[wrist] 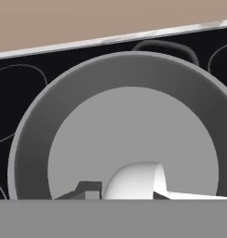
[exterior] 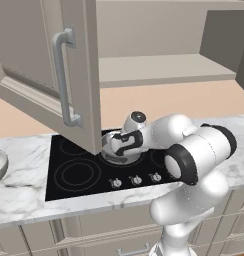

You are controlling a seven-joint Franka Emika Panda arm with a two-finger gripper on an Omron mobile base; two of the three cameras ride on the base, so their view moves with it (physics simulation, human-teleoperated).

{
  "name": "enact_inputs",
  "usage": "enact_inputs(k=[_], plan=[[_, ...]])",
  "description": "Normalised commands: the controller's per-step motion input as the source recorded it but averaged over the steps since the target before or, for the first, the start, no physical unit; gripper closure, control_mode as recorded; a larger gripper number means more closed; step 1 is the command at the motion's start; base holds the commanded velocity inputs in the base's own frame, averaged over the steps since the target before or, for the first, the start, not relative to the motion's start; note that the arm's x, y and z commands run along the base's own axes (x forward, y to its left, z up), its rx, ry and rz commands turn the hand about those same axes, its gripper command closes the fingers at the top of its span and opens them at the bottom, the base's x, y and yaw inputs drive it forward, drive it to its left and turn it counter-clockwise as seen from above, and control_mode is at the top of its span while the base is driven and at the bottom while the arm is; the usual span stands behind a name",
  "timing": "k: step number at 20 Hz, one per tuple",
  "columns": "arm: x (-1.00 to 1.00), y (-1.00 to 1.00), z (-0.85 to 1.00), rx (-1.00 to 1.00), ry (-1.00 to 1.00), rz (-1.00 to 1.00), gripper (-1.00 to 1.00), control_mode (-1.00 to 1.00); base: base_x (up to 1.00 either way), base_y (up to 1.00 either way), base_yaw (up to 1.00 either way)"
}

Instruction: Open the cabinet and move the ladle to the pot. Then close the cabinet.

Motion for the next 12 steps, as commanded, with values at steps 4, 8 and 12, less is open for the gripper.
enact_inputs(k=[4,8,12], plan=[[0.15,0.07,-0.14,0.00,0.01,0.00,1.00,-1.00,0.00,0.00,0.00],[0.19,0.06,-0.13,0.00,0.02,0.00,1.00,-1.00,0.00,0.00,0.00],[0.22,0.10,-0.12,0.00,0.02,0.00,1.00,-1.00,0.00,0.00,0.00]])
